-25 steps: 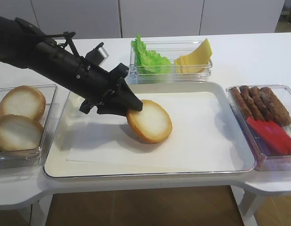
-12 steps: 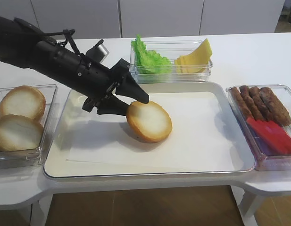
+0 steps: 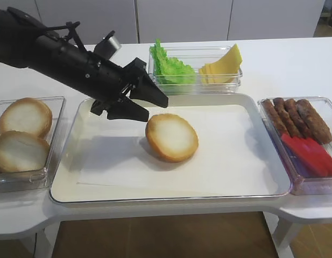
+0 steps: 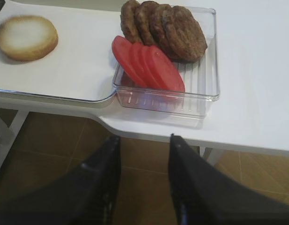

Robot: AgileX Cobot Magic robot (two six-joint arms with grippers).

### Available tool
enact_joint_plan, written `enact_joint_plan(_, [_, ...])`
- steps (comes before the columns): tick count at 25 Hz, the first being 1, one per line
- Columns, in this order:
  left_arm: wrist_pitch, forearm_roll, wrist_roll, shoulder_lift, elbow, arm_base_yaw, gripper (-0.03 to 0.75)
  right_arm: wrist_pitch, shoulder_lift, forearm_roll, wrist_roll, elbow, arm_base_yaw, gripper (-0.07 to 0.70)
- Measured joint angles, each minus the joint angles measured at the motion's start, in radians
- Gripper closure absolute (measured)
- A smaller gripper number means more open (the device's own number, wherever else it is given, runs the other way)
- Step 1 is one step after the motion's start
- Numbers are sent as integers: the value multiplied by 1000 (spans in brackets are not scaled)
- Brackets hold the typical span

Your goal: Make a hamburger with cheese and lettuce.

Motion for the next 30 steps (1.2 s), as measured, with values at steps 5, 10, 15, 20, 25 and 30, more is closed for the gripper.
enact_joint_plan(5, [-31, 85, -12, -18, 0, 0, 245, 0, 0, 0, 0, 0, 0, 351])
enact_joint_plan(10, [-74, 162, -28, -77, -20, 0, 244, 0, 0, 0, 0, 0, 0, 351])
enact_joint_plan(15, [-82, 340, -91, -161, -64, 0, 245, 0, 0, 0, 0, 0, 0, 351])
enact_joint_plan(20, [-49, 639, -243, -280, -72, 0, 247, 0, 0, 0, 2, 0, 0, 351])
enact_joint_plan(25, [-5, 933, -479, -412, -72, 0, 247, 0, 0, 0, 2, 0, 0, 351])
enact_joint_plan(30, [133, 1100, -606, -524, -72, 0, 247, 0, 0, 0, 2, 0, 0, 351])
